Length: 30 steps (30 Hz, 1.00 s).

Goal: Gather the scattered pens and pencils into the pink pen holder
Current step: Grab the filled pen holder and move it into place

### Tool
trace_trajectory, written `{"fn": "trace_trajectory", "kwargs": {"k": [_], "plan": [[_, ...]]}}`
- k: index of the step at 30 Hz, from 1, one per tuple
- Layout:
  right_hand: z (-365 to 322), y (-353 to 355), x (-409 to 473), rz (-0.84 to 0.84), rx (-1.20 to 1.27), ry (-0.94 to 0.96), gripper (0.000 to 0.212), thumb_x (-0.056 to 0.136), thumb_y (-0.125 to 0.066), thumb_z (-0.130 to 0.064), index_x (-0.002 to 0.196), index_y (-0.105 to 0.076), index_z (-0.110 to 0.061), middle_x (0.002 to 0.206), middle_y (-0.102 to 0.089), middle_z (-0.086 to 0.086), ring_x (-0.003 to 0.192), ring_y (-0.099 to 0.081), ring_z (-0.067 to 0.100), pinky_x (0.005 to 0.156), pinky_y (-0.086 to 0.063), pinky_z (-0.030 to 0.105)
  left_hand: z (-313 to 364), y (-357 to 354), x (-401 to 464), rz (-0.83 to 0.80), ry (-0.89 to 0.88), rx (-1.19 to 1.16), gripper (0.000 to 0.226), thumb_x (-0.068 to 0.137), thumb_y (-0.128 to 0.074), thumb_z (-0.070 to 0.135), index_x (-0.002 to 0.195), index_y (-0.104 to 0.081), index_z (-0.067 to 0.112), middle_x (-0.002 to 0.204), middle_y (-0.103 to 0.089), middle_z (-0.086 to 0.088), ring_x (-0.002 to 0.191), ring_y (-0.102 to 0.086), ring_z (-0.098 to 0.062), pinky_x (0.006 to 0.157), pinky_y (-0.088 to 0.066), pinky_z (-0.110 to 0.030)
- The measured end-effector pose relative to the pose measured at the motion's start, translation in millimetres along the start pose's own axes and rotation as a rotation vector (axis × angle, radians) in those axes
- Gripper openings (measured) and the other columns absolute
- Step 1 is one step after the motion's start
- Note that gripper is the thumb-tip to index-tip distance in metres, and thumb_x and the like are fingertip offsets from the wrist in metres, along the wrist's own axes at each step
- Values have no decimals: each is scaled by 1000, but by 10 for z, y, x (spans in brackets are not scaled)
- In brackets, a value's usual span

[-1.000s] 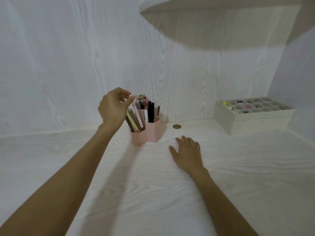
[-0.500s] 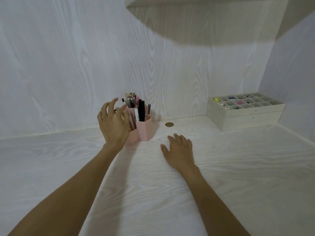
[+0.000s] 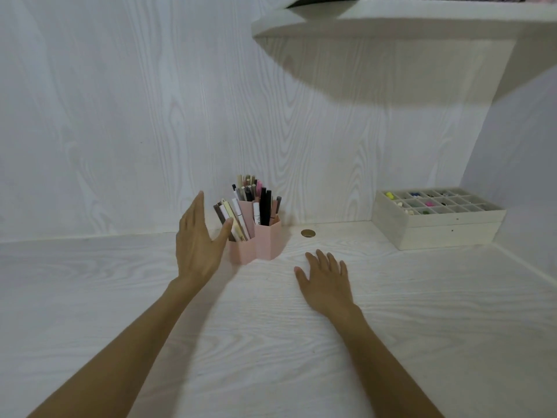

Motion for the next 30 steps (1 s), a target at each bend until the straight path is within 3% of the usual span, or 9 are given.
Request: {"fn": "trace_trajectory", "kwargs": {"k": [4, 6, 8, 11, 14, 17, 21, 25, 30], "plan": [[9, 48, 70, -157, -136, 21, 63, 96, -15, -54, 150, -7, -21, 159, -1, 4, 146, 1, 26, 118, -2, 47, -288, -132, -54, -350, 330, -373, 95, 80, -66, 50, 151, -11, 19, 157, -20, 0, 138, -31, -19, 106, -32, -39], [14, 162, 144, -292, -206, 31, 69, 94, -24, -59, 149, -10, -21, 159, -5, 5, 145, -6, 27, 116, -12, 47, -367, -209, -97, -556, 424, -364, 98, 80, -70, 42, 151, -8, 15, 158, -17, -3, 140, -29, -22, 107, -32, -38], [-5, 305, 236, -404, -169, 12, 76, 90, -38, -62, 148, -17, -18, 157, -15, 5, 143, -15, 27, 113, -19, 45, -397, -224, -84, -618, 435, -328, 99, 80, -72, 36, 151, -8, 12, 157, -19, -6, 140, -29, -25, 107, -32, -37], [-243, 549, 391, -279, 263, 13, 87, 82, -59, -57, 147, -20, -14, 154, -27, 5, 139, -30, 23, 111, -29, 37, -390, -248, -17, -620, 435, -314, 99, 77, -76, 33, 150, -14, 10, 154, -27, -10, 137, -36, -26, 105, -36, -36], [-519, 651, 447, -103, 658, 25, 100, 76, -69, -51, 149, -10, -19, 156, -22, 5, 140, -29, 25, 111, -31, 41, -314, -330, -12, -648, 400, -272, 102, 73, -80, 31, 150, -17, 10, 152, -32, -10, 133, -41, -27, 102, -39, -36], [-782, 547, 449, -70, 722, 100, 93, 80, -67, -47, 148, -11, -18, 154, -26, 4, 139, -30, 26, 111, -31, 41, -235, -438, -103, -644, 317, -225, 97, 69, -83, 32, 145, -28, 10, 144, -44, -9, 125, -50, -26, 102, -44, -40], [-922, 450, 450, 85, 691, 130, 66, 88, -62, -28, 142, -27, -13, 139, -48, 5, 126, -48, 25, 100, -45, 42, -264, -447, -205, -470, 307, -172, 83, 69, -79, 46, 135, -41, 15, 129, -60, -3, 110, -62, -23, 87, -49, -34], [-831, 451, 460, 163, 623, 28, 65, 83, -68, -33, 136, -34, -16, 134, -53, 6, 118, -54, 28, 94, -49, 45, -262, -406, -166, -343, 289, -127, 69, 72, -75, 50, 127, -52, 15, 121, -66, -5, 104, -64, -22, 81, -50, -32], [-546, 688, 386, 221, 613, 46, 72, 76, -74, -40, 134, -39, -17, 131, -56, 6, 117, -55, 25, 94, -50, 40, -85, -484, -74, -347, 262, -74, 68, 68, -79, 49, 124, -56, 19, 115, -68, 1, 92, -65, -12, 68, -47, -23]]}}
Point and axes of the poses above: each hand's wrist, its own x-axis towards the middle knuckle, its own y-axis out of the back of the hand, z = x × y, the point moved 7 cm from there along x, towards the middle knuckle
